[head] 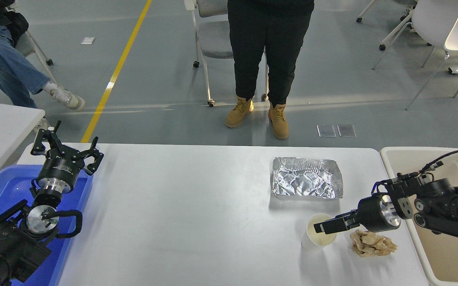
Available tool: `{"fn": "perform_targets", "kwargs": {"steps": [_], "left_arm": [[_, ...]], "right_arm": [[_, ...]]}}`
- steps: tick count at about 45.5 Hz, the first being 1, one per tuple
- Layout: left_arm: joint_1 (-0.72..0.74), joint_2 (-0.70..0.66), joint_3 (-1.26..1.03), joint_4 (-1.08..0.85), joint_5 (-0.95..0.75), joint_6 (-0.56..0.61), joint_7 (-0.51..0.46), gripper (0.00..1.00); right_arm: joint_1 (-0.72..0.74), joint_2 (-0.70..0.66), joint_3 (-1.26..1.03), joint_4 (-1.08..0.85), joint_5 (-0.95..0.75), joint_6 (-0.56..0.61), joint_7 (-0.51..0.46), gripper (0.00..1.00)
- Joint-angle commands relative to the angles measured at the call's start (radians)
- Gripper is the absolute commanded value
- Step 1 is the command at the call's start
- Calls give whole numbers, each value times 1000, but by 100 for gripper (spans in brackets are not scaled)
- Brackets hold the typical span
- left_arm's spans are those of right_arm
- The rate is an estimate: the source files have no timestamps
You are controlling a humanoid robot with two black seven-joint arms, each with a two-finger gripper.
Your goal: Clean the table surface
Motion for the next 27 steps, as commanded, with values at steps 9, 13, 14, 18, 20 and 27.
{"fn": "perform_targets", "kwargs": {"steps": [9, 13, 14, 18, 20, 27], "left_arm": [[0, 0, 0, 1, 0, 0, 0, 100], [0, 0, 0, -1, 0, 0, 0, 100], [0, 0, 0, -1, 0, 0, 0, 100], [0, 0, 0, -1, 0, 0, 0, 100], [0, 0, 0, 1, 0, 0, 0, 100], [0, 0, 0, 1, 0, 0, 0, 100]], "right_arm": [[-42, 5, -2, -28, 0, -25, 0, 87], [-44, 5, -4, -26, -2, -25, 2, 83], [-44, 5, -4, -26, -2, -25, 2, 81], [-44, 5, -5, -26, -11, -34, 3, 70], [-45, 5, -8, -26, -14, -52, 11, 61], [-44, 8, -13, -29, -15, -82, 52, 28]]}}
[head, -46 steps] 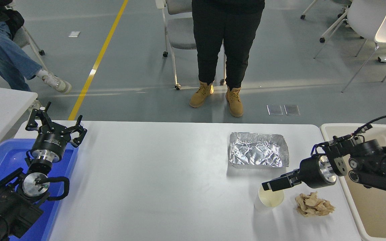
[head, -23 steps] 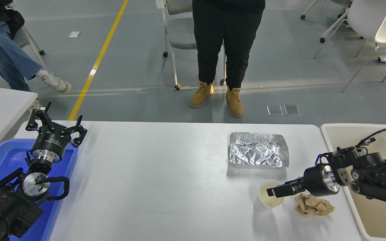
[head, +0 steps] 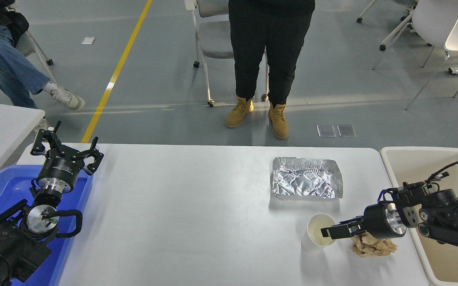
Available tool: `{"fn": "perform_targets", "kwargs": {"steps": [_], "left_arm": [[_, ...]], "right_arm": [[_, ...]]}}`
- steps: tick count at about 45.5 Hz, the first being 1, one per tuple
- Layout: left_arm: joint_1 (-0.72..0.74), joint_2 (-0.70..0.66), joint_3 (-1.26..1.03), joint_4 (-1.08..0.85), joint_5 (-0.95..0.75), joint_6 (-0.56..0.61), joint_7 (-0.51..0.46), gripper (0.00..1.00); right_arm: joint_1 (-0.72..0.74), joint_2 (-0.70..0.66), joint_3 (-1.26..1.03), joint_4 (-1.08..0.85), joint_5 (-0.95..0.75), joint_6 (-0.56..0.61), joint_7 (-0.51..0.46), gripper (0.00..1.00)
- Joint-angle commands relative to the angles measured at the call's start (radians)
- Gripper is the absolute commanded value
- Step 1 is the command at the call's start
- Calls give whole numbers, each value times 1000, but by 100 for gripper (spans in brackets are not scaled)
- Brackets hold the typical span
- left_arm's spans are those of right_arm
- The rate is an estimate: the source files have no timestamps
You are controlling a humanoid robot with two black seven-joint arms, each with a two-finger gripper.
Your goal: Clean the table surface
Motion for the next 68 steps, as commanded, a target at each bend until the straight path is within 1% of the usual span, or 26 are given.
{"fn": "perform_targets", "kwargs": {"steps": [1, 4, 8, 10, 30, 36, 44, 48, 54, 60, 68], "left_arm": [[0, 0, 0, 0, 0, 0, 0, 100], [0, 0, 0, 0, 0, 0, 0, 100], [0, 0, 0, 0, 0, 0, 0, 100], [0, 0, 0, 0, 0, 0, 0, 100], [0, 0, 0, 0, 0, 0, 0, 100], [0, 0, 0, 0, 0, 0, 0, 100], [0, 0, 0, 1, 0, 0, 0, 100], [0, 0, 0, 1, 0, 0, 0, 100], [0, 0, 0, 0, 0, 0, 0, 100], [0, 0, 0, 0, 0, 0, 0, 100], [0, 0, 0, 0, 0, 0, 0, 100]], "right_arm": [[-3, 3, -4, -4, -6, -34, 39, 26], [-3, 3, -4, -8, -6, -35, 41, 17], [-5, 7, -4, -21, -6, -35, 50, 3], [-5, 7, -5, -24, -6, -35, 59, 0], [-3, 7, -2, -35, -5, -35, 104, 0], [15, 9, 13, -36, 6, -35, 131, 0], [67, 9, 51, -35, 31, -34, 138, 0], [94, 9, 85, -33, 80, -23, 142, 0], [155, 9, 100, -31, 185, -17, 177, 0], [215, 13, 102, -33, 296, 9, 180, 0], [250, 49, 105, -70, 458, 20, 180, 0]]}}
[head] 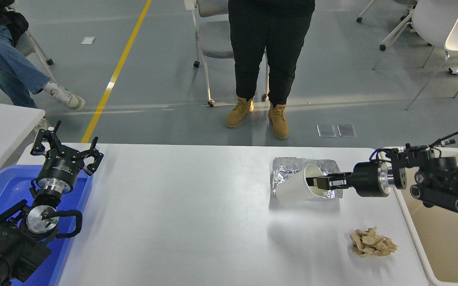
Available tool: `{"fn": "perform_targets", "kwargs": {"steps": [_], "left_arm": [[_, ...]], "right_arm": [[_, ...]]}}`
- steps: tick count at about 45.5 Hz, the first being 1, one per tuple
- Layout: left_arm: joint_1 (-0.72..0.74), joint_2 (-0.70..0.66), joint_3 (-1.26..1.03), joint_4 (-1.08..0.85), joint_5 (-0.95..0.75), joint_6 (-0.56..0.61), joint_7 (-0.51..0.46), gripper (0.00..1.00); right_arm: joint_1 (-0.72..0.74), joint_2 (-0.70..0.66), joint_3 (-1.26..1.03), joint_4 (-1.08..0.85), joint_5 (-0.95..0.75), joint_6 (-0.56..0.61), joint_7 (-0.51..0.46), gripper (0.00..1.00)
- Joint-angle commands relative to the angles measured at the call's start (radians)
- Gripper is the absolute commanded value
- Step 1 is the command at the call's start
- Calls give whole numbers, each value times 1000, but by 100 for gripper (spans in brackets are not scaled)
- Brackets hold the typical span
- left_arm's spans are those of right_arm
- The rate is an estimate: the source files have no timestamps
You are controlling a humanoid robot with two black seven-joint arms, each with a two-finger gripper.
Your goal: Clean the table surface
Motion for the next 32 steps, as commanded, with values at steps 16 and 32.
{"fn": "perform_targets", "kwargs": {"steps": [16, 32], "left_arm": [[0, 0, 0, 1, 0, 0, 0, 100], [0, 0, 0, -1, 0, 0, 0, 100]], "right_arm": [[77, 43, 29, -221, 580, 42, -1, 0], [-78, 48, 28, -634, 830, 140, -50, 0]]}}
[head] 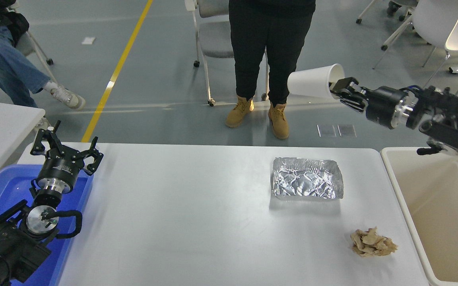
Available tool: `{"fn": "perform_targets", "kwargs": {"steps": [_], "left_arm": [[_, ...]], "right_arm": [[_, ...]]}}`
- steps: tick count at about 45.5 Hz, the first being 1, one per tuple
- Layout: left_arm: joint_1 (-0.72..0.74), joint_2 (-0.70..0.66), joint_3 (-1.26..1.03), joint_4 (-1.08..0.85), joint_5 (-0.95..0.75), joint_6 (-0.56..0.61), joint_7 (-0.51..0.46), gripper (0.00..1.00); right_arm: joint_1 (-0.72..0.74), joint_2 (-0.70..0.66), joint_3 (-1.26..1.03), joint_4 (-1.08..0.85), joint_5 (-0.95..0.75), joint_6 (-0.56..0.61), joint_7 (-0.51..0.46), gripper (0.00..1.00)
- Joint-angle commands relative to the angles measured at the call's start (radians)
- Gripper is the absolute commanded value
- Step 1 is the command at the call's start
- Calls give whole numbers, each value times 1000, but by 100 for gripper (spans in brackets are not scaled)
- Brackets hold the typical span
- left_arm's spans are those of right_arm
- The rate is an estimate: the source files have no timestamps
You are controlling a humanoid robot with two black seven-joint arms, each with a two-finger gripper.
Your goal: Clean the table surface
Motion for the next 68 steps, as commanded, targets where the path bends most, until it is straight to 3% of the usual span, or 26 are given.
{"fn": "perform_targets", "kwargs": {"steps": [1, 19, 32, 68], "left_arm": [[0, 0, 0, -1, 0, 0, 0, 100], [0, 0, 0, -1, 0, 0, 0, 100], [0, 0, 0, 0, 0, 0, 0, 100], [0, 0, 0, 1, 0, 0, 0, 100]], "right_arm": [[-97, 11, 2, -279, 199, 71, -45, 0], [-232, 11, 28, -436, 389, 88, -140, 0], [-310, -13, 85, -510, 388, 87, -145, 0], [-525, -7, 71, -611, 230, -7, -349, 0]]}}
